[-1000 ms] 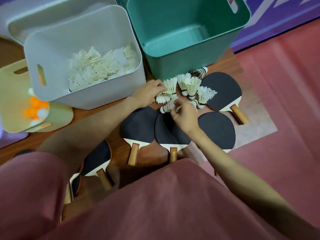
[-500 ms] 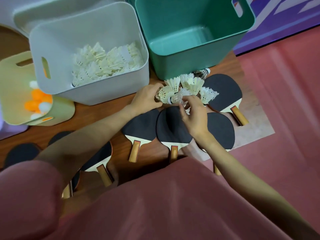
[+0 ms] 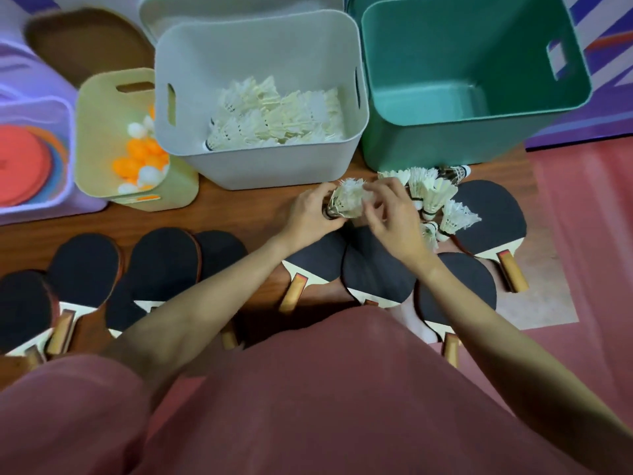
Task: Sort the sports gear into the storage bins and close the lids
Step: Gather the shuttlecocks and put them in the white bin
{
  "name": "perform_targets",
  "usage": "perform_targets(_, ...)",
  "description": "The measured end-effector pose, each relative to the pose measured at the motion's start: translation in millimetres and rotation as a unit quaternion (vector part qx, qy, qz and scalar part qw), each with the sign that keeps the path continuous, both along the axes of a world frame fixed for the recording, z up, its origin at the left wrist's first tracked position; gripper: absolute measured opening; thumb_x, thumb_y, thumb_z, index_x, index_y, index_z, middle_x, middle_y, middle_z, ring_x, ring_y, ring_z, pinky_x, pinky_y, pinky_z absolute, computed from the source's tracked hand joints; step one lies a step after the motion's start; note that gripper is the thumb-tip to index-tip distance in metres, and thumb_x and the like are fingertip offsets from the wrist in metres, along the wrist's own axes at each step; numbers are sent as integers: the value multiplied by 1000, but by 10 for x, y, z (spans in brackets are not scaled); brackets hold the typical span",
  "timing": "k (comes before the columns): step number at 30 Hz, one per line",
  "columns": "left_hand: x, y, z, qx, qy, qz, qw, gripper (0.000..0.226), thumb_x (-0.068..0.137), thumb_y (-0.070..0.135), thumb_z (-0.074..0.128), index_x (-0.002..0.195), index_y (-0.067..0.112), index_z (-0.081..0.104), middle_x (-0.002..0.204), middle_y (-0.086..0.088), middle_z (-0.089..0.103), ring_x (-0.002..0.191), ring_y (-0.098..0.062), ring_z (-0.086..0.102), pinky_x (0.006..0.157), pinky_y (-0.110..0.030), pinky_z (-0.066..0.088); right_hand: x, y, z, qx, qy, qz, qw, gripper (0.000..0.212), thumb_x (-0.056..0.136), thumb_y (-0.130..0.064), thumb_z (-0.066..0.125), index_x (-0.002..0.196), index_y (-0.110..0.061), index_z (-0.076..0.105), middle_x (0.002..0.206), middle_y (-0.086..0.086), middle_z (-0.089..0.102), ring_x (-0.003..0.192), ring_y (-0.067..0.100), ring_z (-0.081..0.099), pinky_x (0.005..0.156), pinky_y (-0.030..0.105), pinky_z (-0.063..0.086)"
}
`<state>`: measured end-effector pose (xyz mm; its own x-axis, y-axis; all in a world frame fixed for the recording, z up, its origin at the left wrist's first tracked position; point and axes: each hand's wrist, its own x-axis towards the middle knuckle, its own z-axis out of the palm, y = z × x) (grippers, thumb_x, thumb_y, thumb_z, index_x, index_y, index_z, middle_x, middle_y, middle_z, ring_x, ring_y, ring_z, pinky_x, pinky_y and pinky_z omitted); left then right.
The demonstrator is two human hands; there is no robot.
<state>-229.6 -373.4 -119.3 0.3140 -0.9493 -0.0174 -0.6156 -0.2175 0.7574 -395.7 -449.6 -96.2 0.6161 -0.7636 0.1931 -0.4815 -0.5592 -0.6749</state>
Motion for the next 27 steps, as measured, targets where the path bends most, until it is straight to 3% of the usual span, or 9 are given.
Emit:
perform_targets(3,20,55,-13,8,24,45,999,51,66,24,84,110,7,64,102,-2,73,93,-15,67,77,-23,49,35,-271,-57,-11,52,-49,997,26,93,-18,51,114,-6,59,107,13,53,79,27,59,71,38,49)
perform_targets(8,14,117,-34,37,62,86,994,50,69,25,83,112,8,63,104,-1,71,94,-14,64,80,-27,47,113,-691,-175,39,283,-46,957,49,86,-3,52,133,0,43,129,21,44,115,40,47,93,44,46)
perform_targets(10,-2,129,-53,44,70,100,992,50,69,26,83,110,8,62,103,0,71,94,-14,64,81,-28,47,125,-760,-193,37,337,-28,940,46,83,3,51,128,2,47,122,23,48,113,41,48,90,43,45)
perform_targets(12,-19,139,-55,49,75,110,990,49,69,30,83,109,10,62,103,1,71,95,-14,64,83,-31,48,127,-772,-184,28,351,-22,936,33,78,9,52,110,5,55,110,25,53,106,41,50,82,43,47)
perform_targets(16,-29,160,-45,61,80,131,986,48,69,32,83,108,12,63,100,3,71,92,-12,64,84,-32,50,94,-709,-139,4,296,-30,955,9,80,3,54,85,3,61,92,23,58,91,41,55,71,45,50)
perform_targets(19,-31,183,-47,69,73,126,987,48,69,33,82,108,13,63,100,3,70,93,-13,63,85,-35,51,10,-516,16,14,116,-63,991,11,88,-8,52,88,-2,62,88,16,60,80,32,56,68,39,46)
perform_targets(22,-62,181,-35,67,69,110,989,48,70,28,82,110,12,62,102,2,70,93,-13,63,85,-36,51,-77,-323,244,-24,-18,-44,999,11,93,-12,55,90,-3,60,82,11,57,69,21,51,63,30,41)
perform_targets(27,-162,130,8,50,58,81,994,48,70,29,81,111,12,63,102,3,71,93,-13,64,84,-38,51,-134,-217,207,-34,-15,-7,999,9,94,-11,56,89,-5,60,80,8,55,67,13,44,63,25,38)
